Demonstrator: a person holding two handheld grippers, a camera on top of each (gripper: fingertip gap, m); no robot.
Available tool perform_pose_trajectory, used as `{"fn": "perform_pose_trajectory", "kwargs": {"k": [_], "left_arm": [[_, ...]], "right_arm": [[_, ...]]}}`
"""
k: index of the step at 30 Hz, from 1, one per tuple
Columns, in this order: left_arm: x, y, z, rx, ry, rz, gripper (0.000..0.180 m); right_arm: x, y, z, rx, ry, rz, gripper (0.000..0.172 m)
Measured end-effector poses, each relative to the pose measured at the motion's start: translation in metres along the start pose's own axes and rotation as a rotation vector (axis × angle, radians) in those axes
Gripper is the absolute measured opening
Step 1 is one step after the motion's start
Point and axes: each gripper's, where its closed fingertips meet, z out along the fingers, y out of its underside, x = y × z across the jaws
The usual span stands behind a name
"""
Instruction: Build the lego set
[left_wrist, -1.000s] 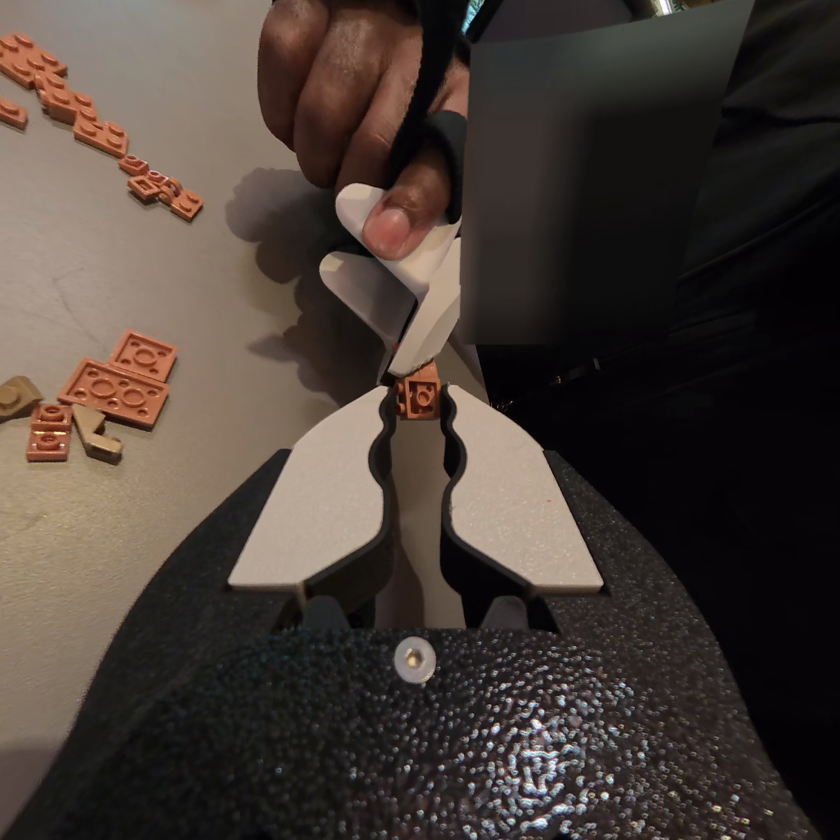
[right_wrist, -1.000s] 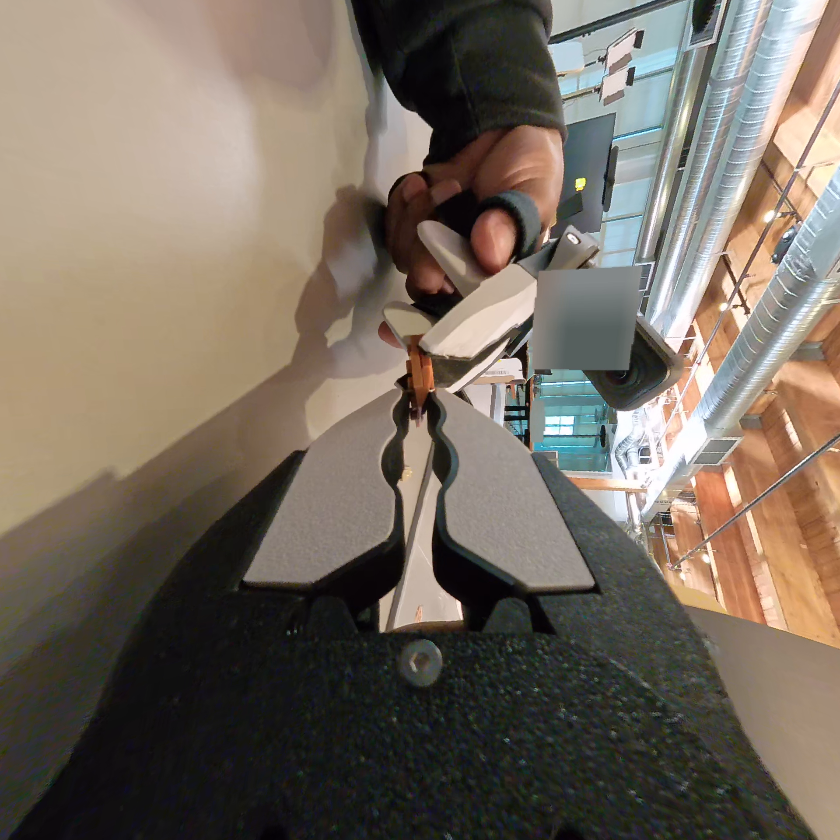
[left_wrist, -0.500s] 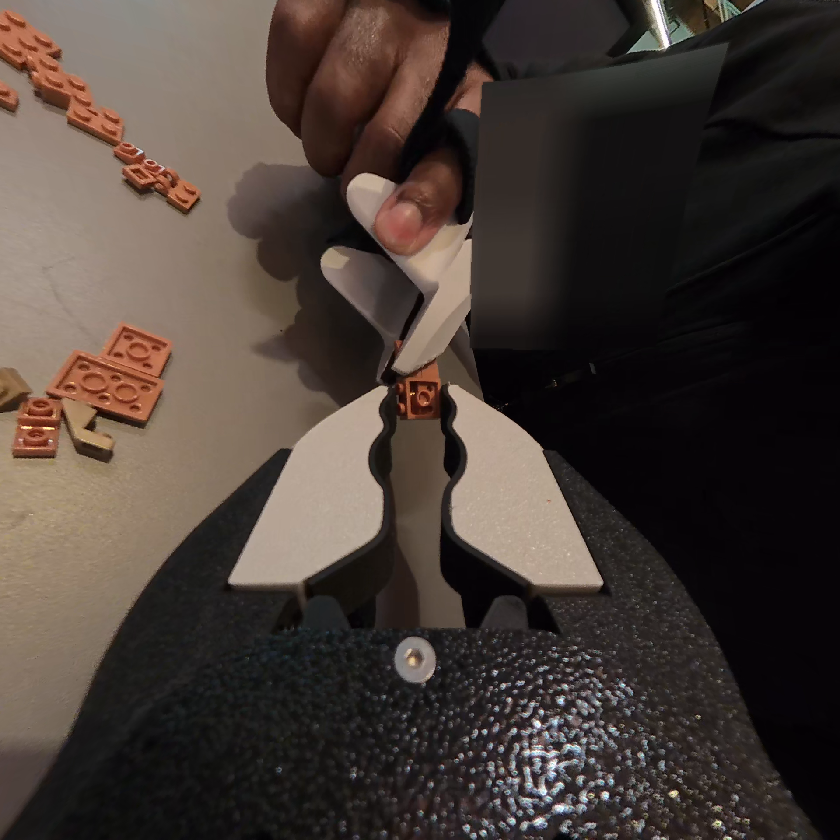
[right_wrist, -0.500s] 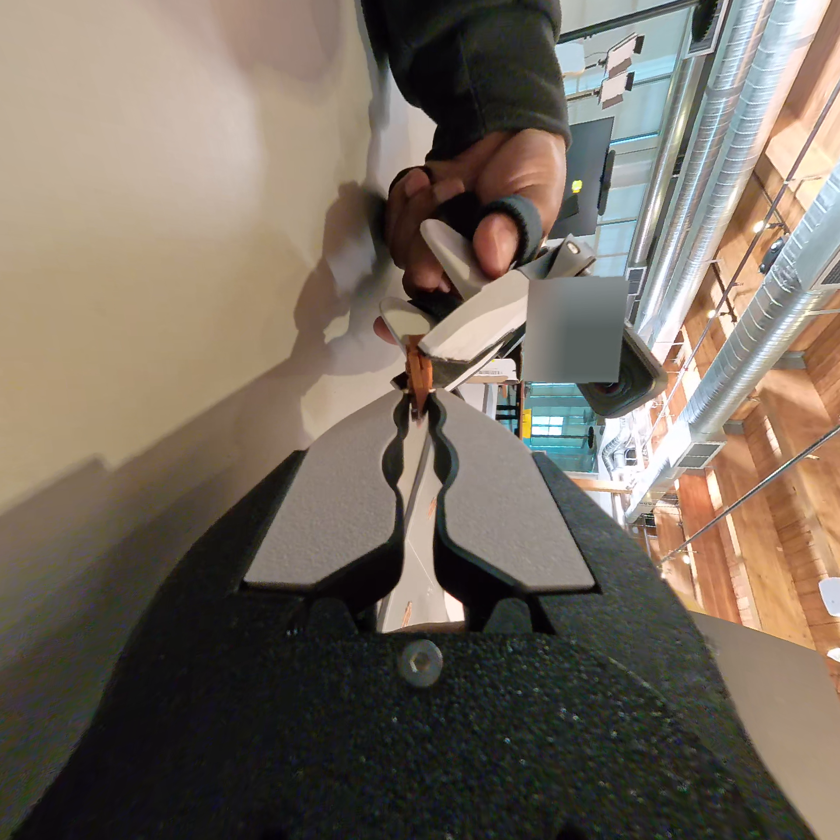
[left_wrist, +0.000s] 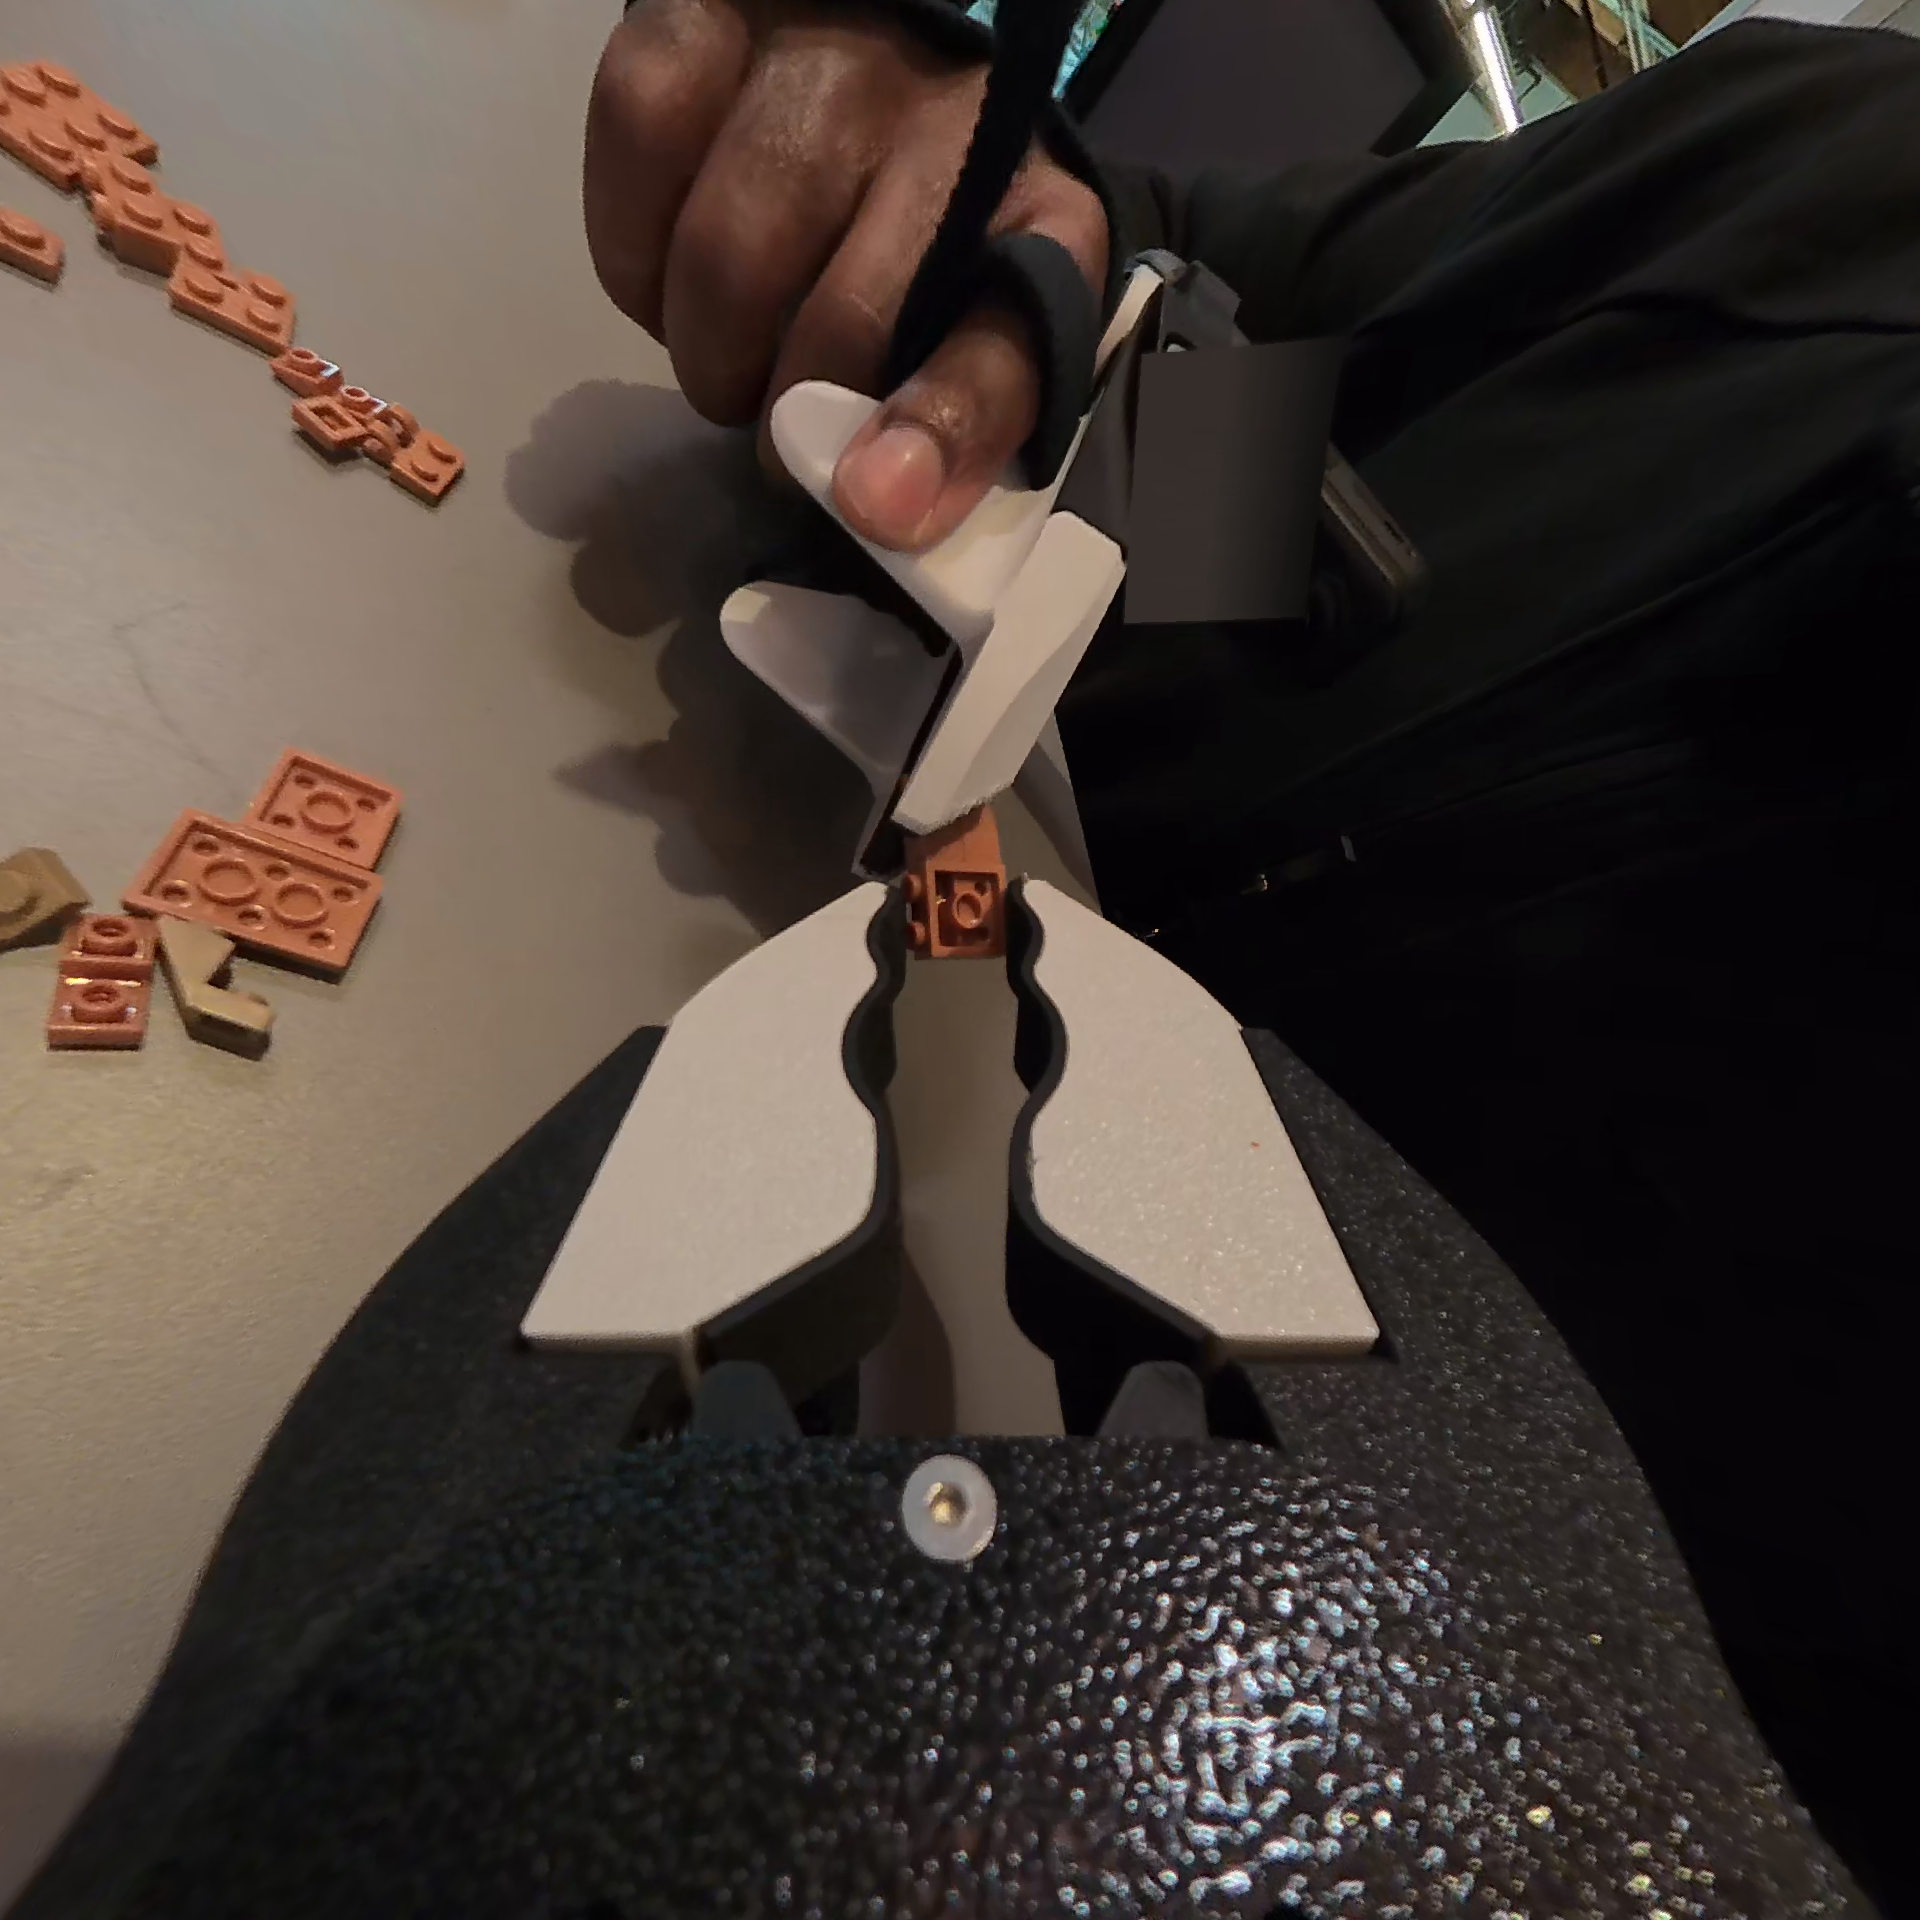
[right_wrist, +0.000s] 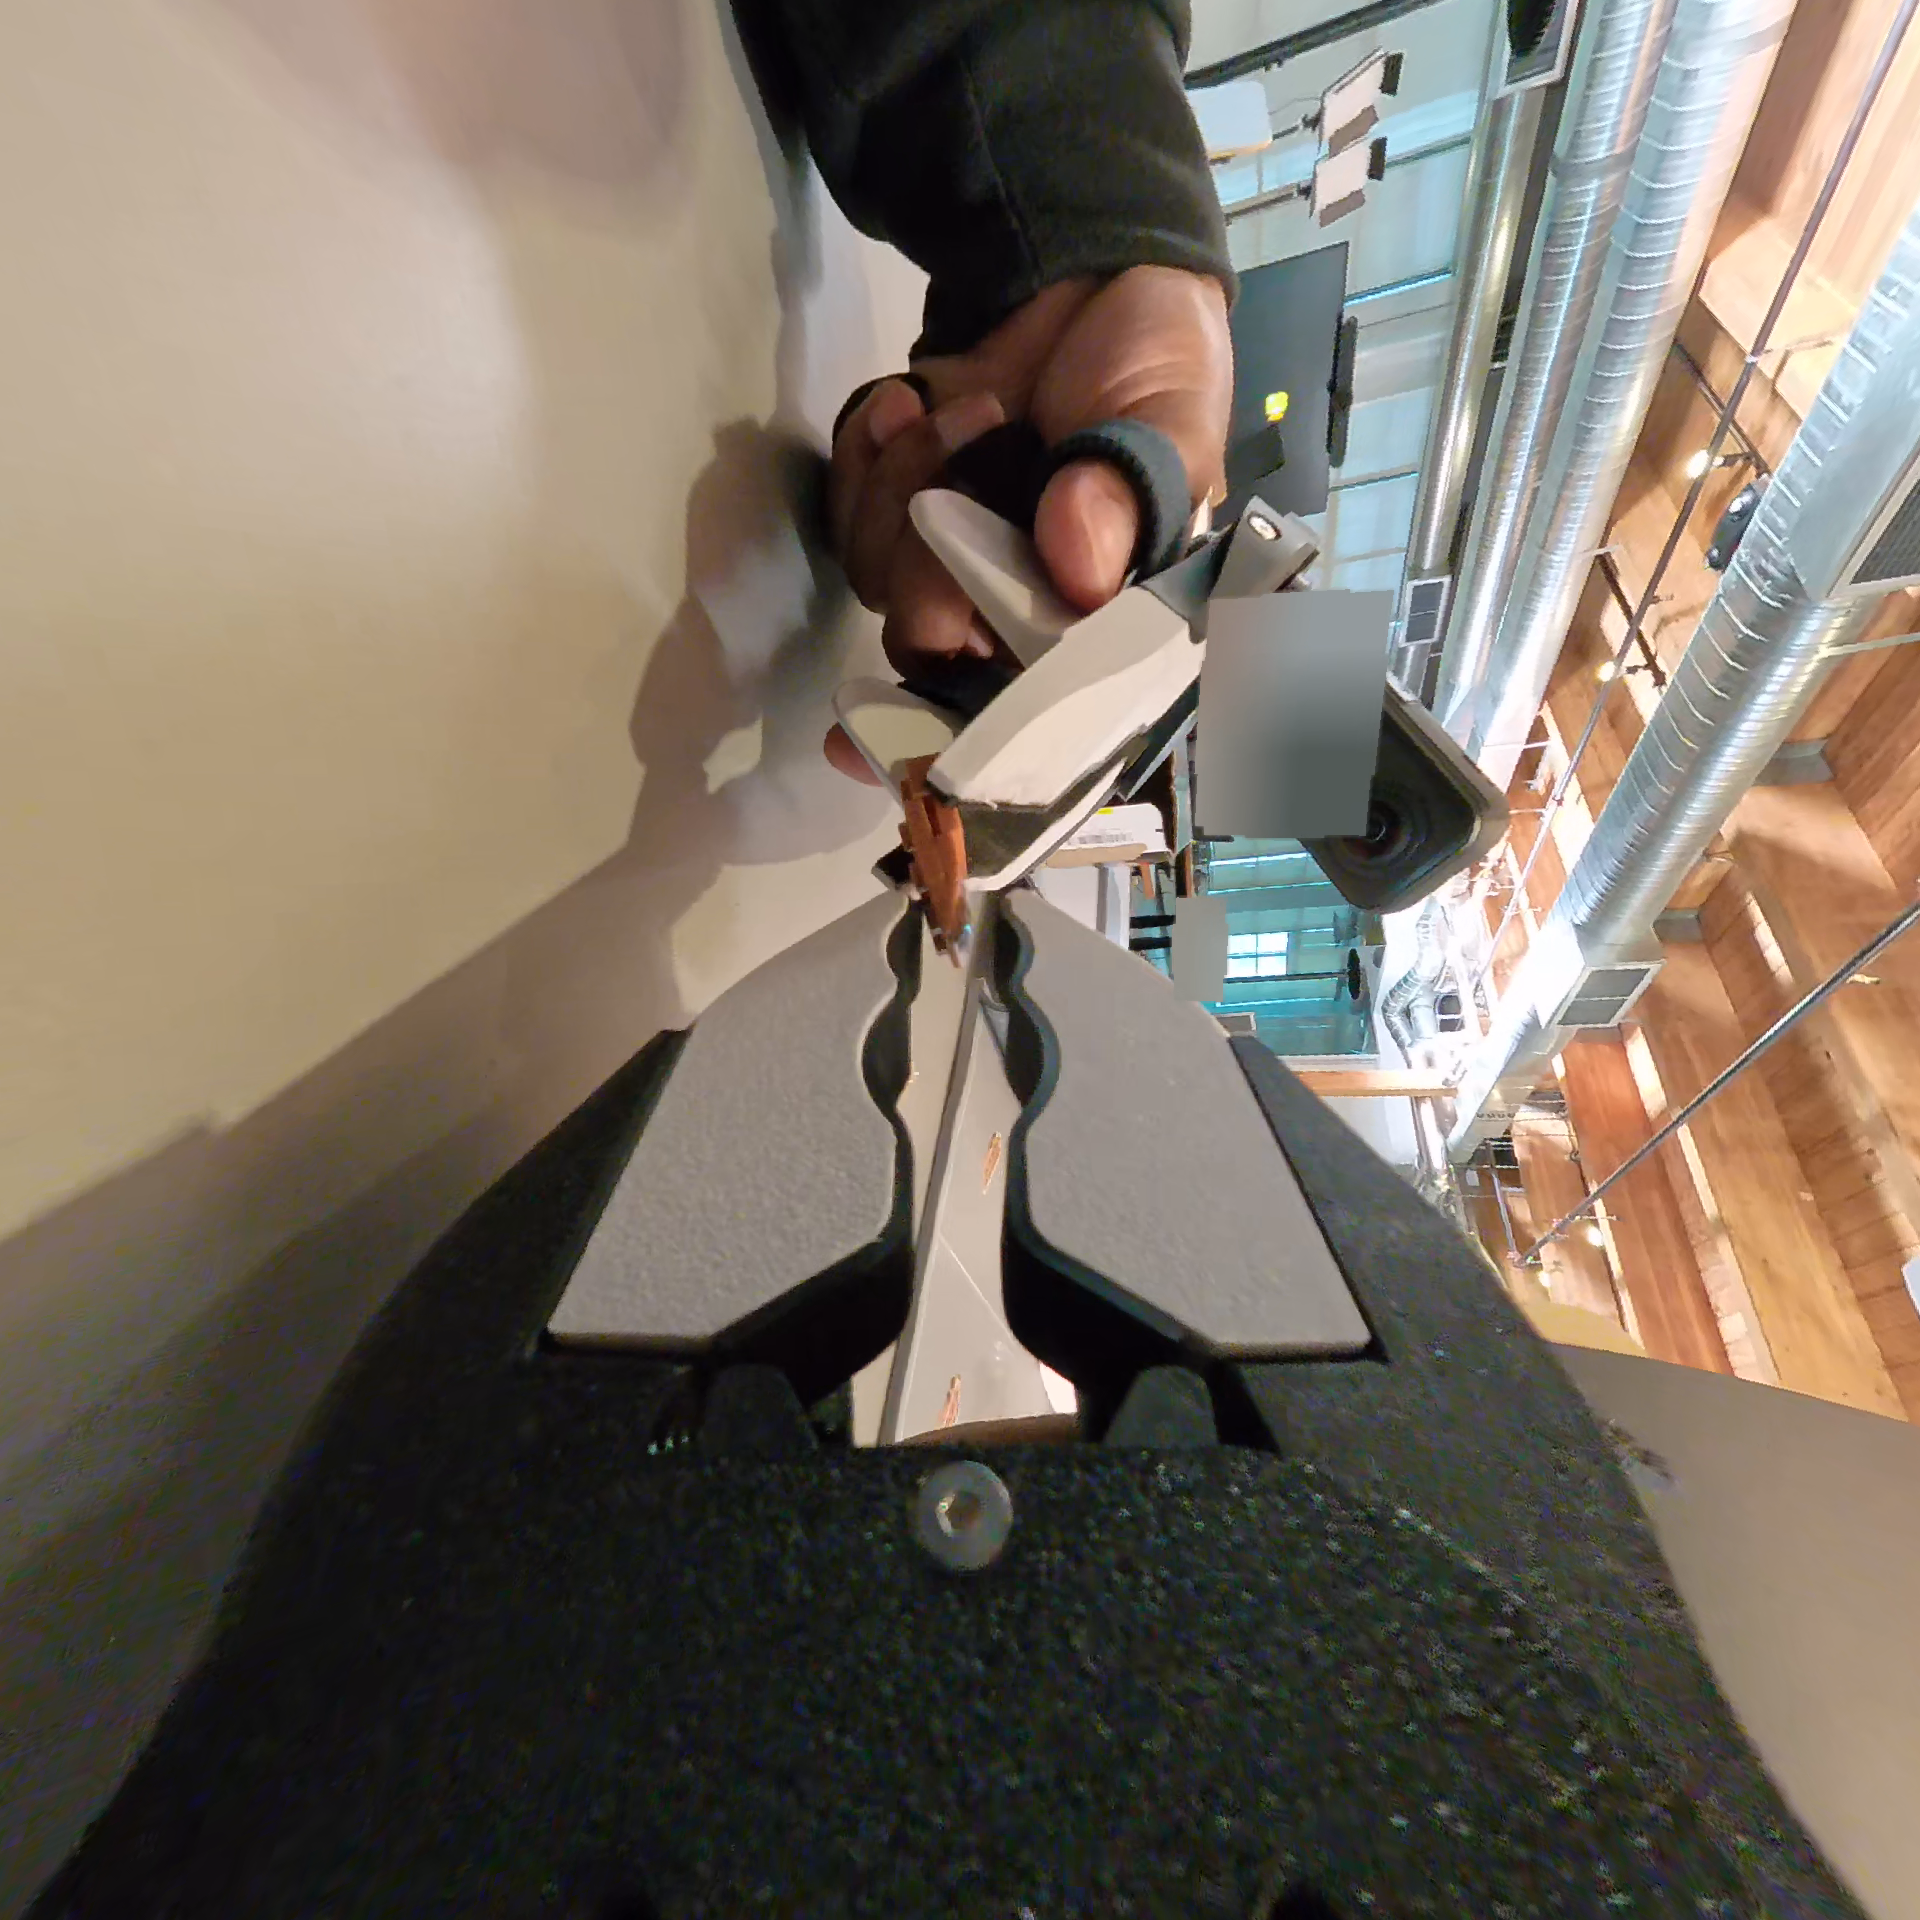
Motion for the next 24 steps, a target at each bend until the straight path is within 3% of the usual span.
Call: {"fn": "perform_pose_trajectory", "kwargs": {"k": [24], "left_arm": [[-0.0042, 0.0016, 0.0012, -0.013, -0.022, -0.016, 0.018]], "right_arm": [[-0.006, 0.0033, 0.0037, -0.018, -0.047, 0.011, 0.008]]}}
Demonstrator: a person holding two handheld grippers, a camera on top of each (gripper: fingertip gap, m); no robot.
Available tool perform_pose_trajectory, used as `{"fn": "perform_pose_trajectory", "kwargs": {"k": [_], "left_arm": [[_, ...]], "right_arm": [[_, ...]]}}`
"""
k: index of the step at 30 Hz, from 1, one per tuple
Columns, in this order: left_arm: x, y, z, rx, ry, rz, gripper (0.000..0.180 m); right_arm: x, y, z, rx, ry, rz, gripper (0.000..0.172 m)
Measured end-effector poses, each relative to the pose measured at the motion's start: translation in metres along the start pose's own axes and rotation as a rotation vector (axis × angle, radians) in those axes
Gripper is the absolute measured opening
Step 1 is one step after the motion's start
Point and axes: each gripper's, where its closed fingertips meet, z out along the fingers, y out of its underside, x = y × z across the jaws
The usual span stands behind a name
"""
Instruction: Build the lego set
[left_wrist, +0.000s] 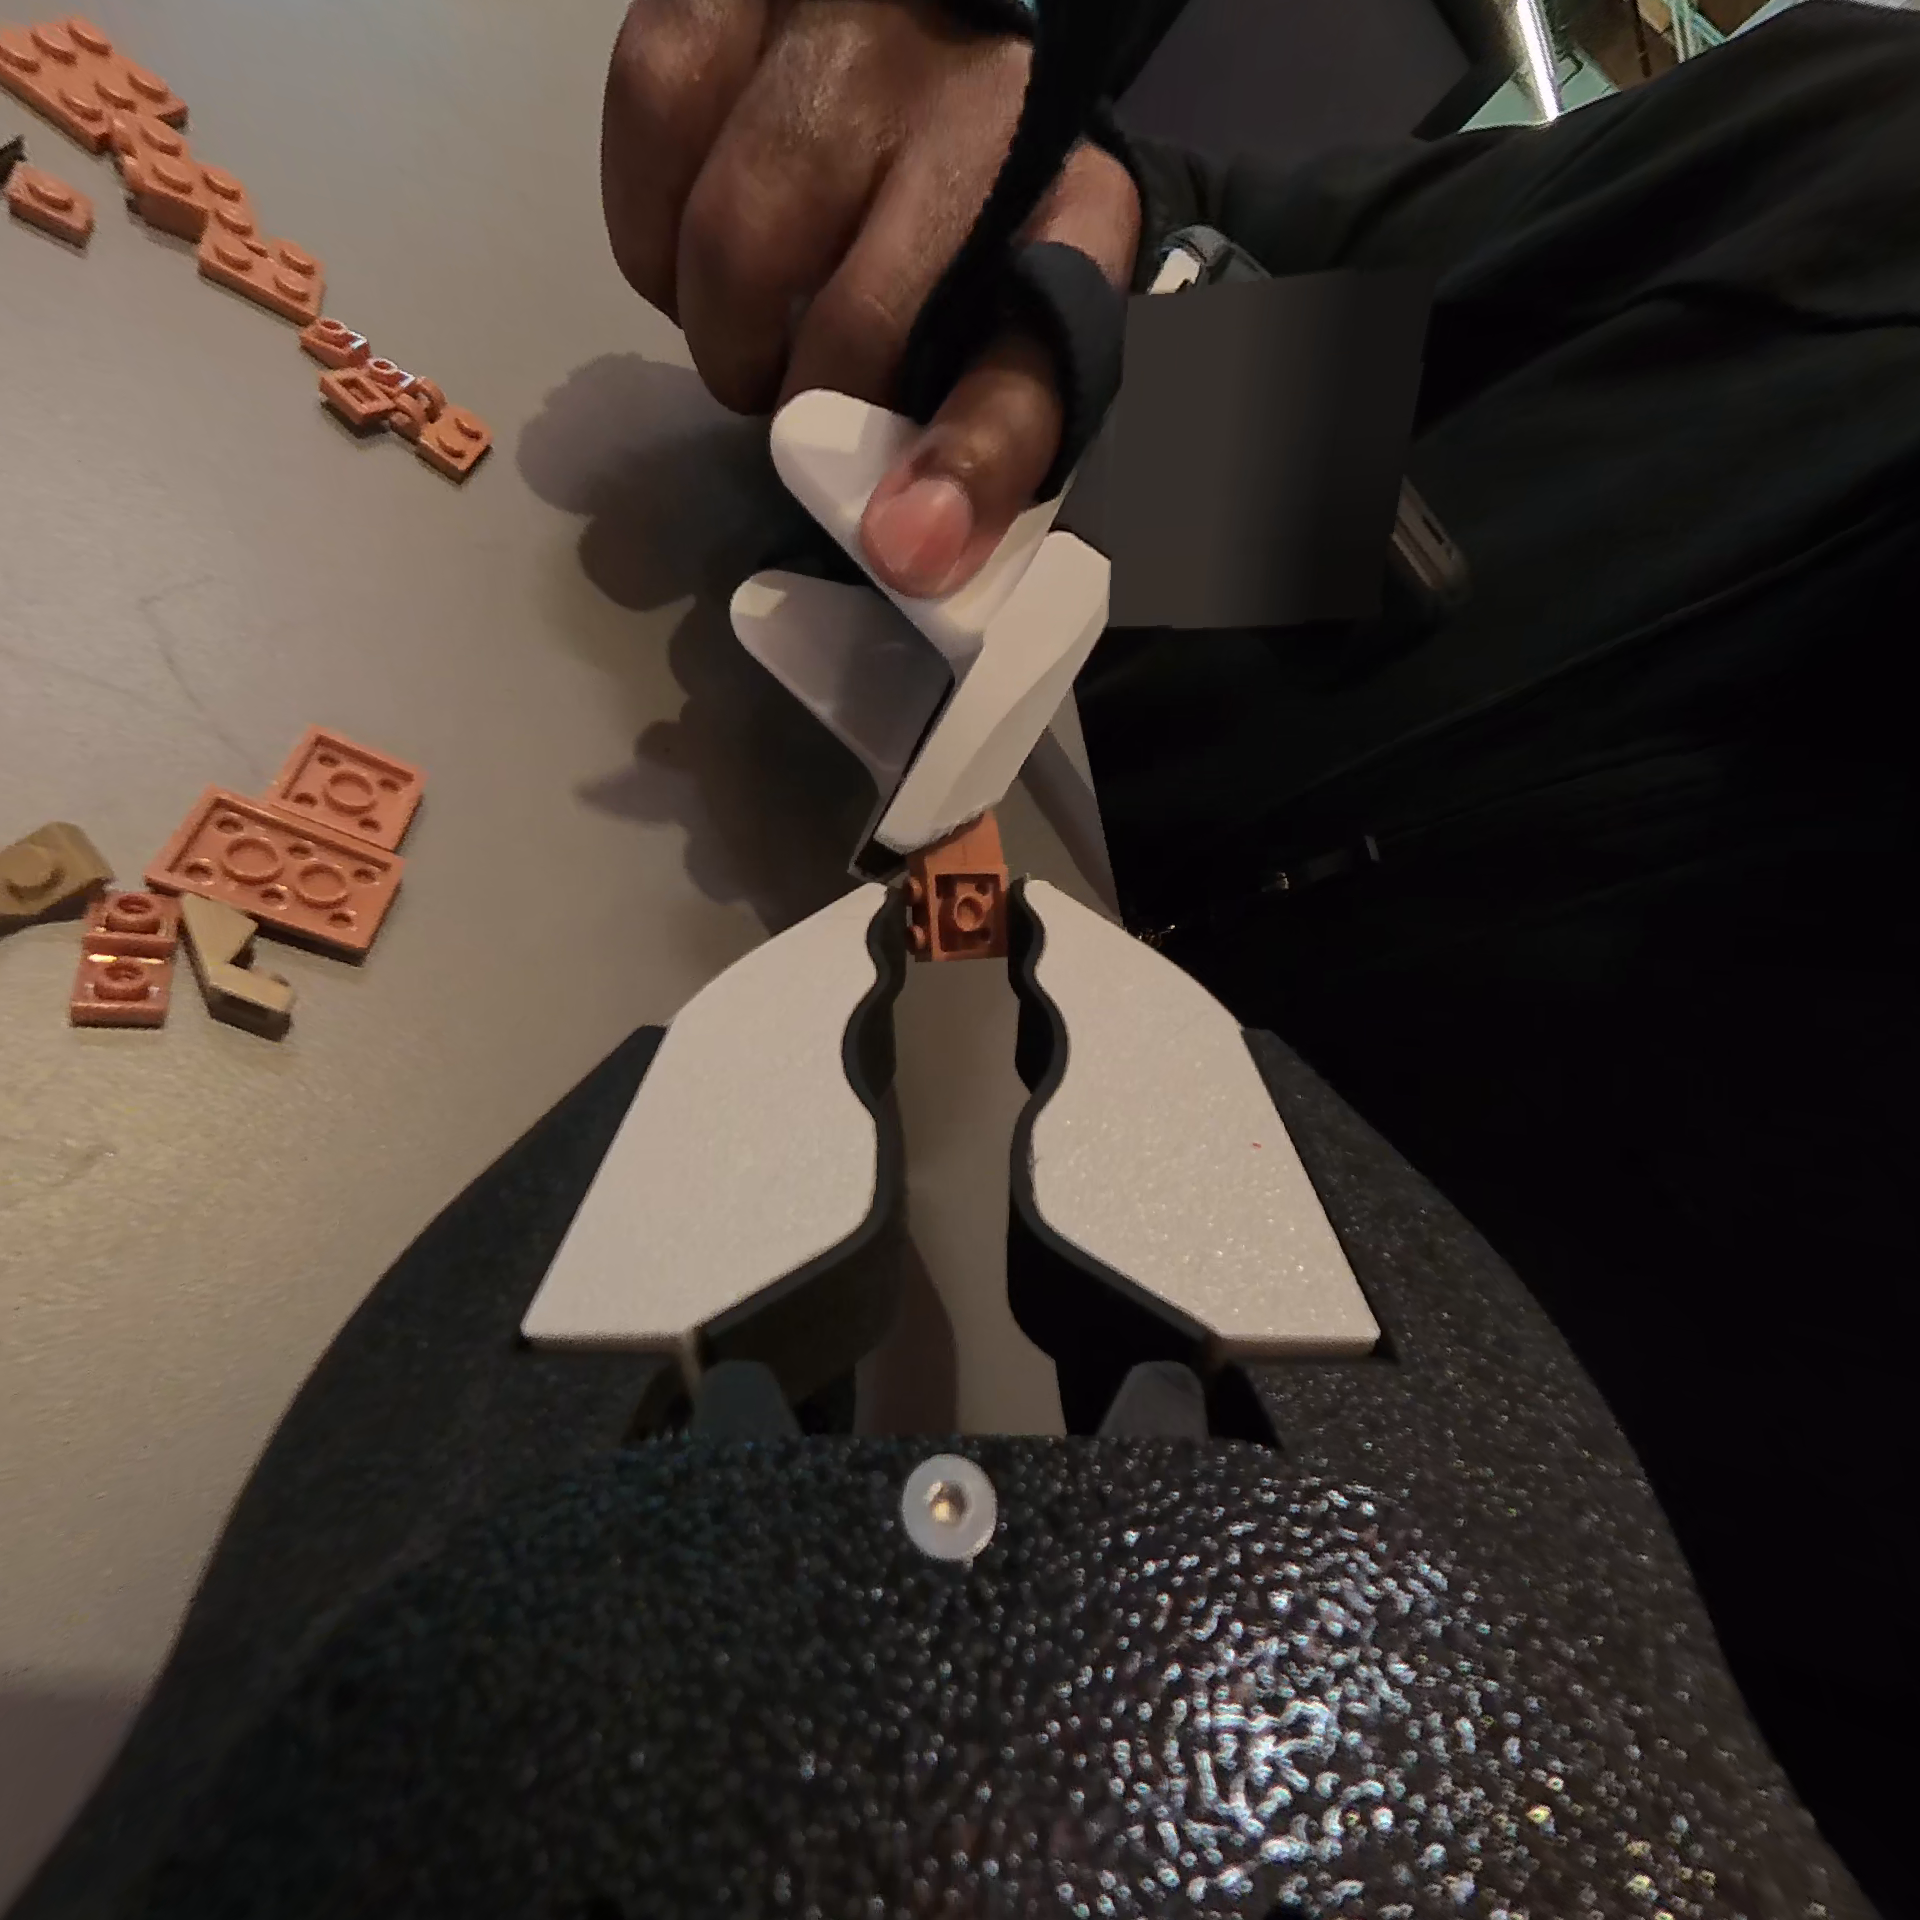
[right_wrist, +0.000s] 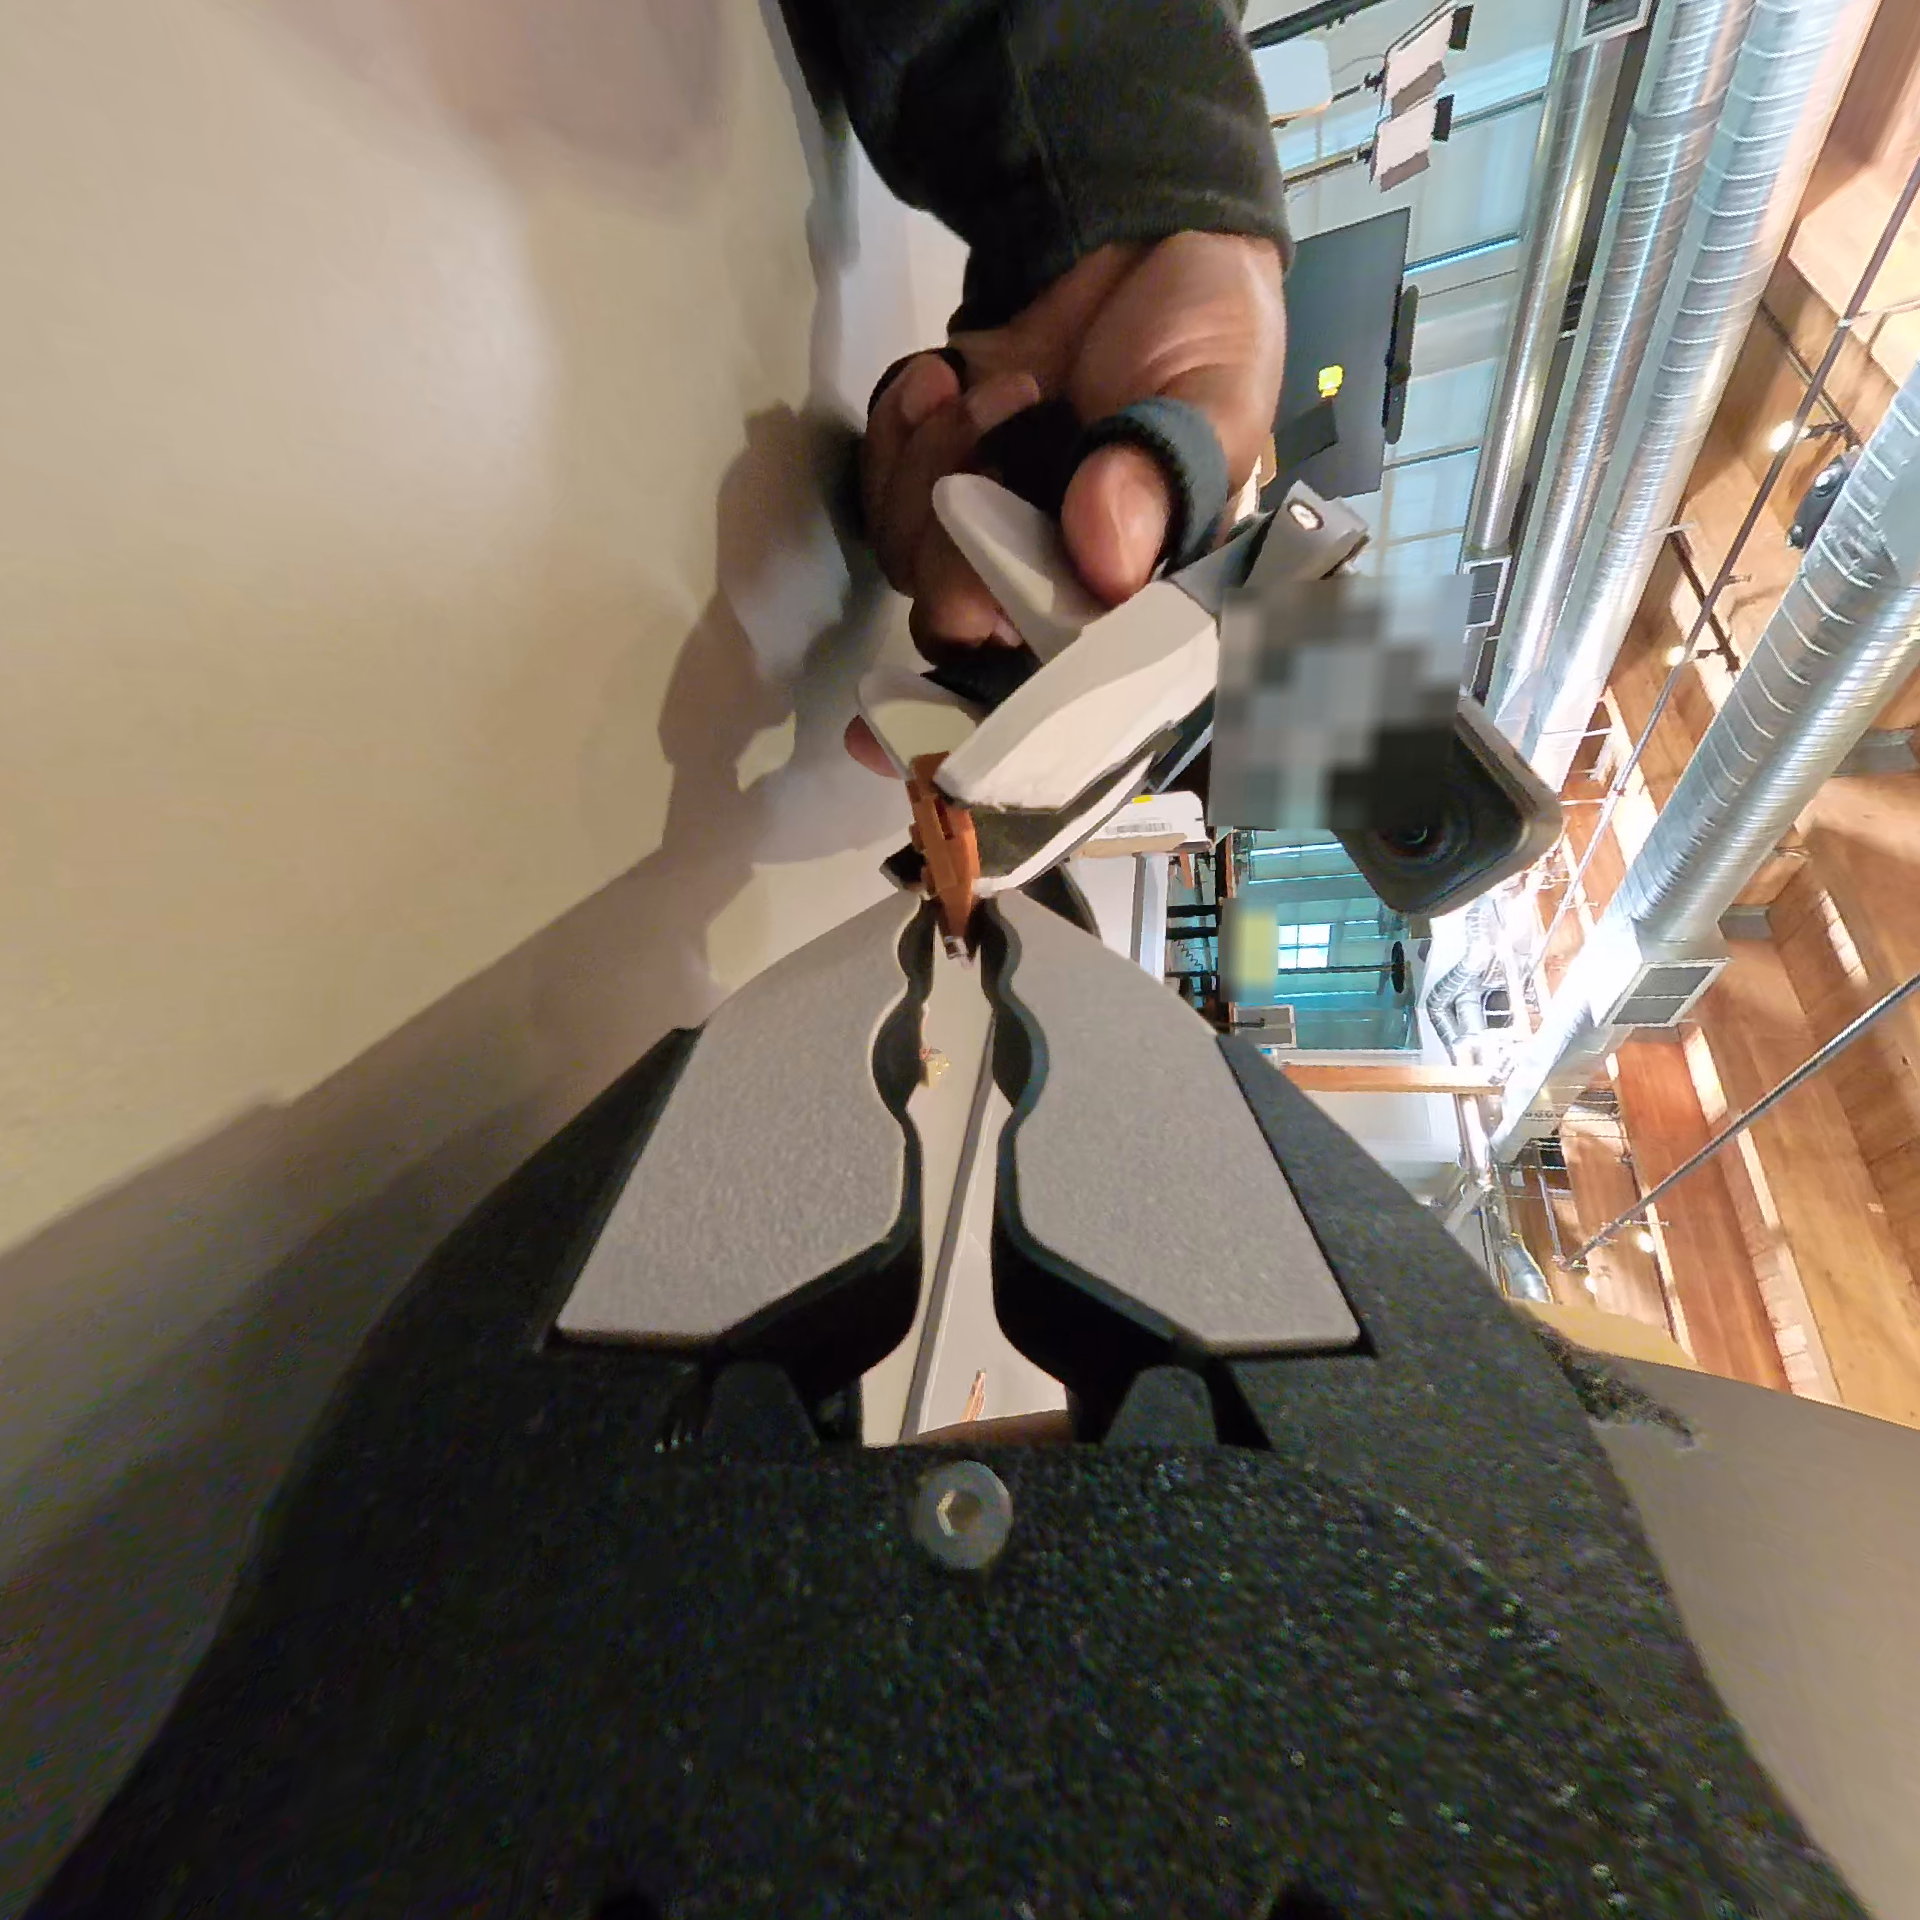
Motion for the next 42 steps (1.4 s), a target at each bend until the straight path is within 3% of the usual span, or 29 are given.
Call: {"fn": "perform_pose_trajectory", "kwargs": {"k": [8, 42], "left_arm": [[-0.006, 0.004, 0.003, -0.033, -0.059, 0.012, 0.018], [-0.006, -0.003, 0.0, 0.007, -0.012, -0.039, 0.016]], "right_arm": [[-0.006, 0.003, 0.002, -0.02, -0.026, -0.033, 0.008], [0.009, 0.008, 0.008, -0.095, 0.01, -0.048, 0.009]]}}
